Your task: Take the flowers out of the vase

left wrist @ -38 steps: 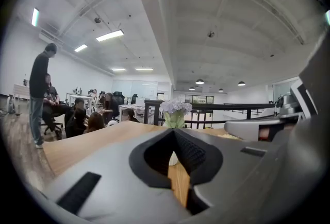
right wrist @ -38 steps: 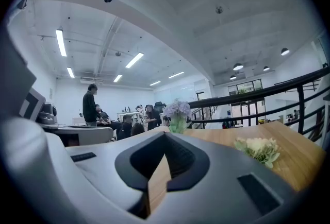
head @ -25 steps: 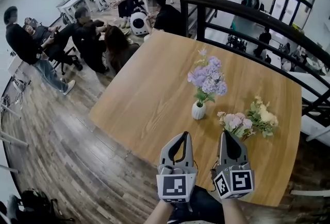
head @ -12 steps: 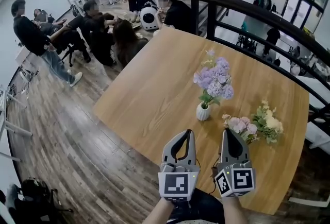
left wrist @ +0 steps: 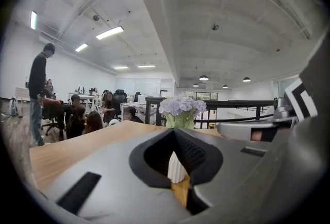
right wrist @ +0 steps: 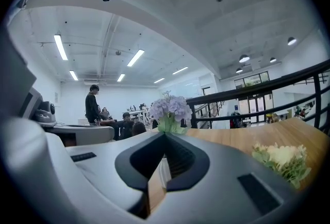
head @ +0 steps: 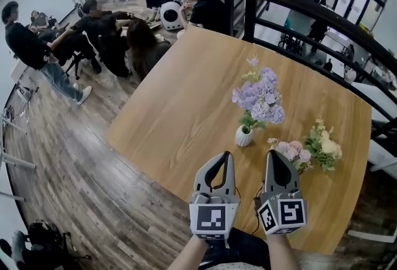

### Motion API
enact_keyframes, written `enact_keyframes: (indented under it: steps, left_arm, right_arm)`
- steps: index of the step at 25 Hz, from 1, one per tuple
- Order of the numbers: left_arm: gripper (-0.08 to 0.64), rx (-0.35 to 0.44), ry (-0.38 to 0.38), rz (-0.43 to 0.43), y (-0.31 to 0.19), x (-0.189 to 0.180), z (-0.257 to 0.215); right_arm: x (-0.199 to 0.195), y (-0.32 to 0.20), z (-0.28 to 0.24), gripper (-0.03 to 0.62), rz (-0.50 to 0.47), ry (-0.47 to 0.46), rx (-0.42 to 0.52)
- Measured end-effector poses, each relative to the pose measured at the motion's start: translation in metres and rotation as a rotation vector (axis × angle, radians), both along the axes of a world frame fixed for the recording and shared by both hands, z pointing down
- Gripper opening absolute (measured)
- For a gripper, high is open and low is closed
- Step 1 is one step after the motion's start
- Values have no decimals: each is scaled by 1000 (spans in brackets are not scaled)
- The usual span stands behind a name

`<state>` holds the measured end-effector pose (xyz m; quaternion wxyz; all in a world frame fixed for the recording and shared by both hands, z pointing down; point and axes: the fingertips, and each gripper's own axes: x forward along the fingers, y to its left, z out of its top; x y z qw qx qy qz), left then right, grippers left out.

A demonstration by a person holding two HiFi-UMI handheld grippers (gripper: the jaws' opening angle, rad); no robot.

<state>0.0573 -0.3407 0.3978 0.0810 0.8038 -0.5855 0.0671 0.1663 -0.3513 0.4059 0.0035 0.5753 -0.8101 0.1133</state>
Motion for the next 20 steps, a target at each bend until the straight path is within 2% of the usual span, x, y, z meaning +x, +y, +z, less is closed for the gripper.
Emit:
enact_keyframes:
  steps: [12, 14, 20]
  left_arm:
    - [32, -52, 32, 49, -47, -24, 9]
    - [34, -70, 34, 57, -53, -27, 14]
    - [32, -96, 44, 77, -68, -33, 24]
  right_arm:
    - [-21, -45, 9, -8, 61, 36, -48]
    - [-21, -50, 14, 38, 84, 54, -59]
    - [-26, -63, 23, 45, 110, 75, -83]
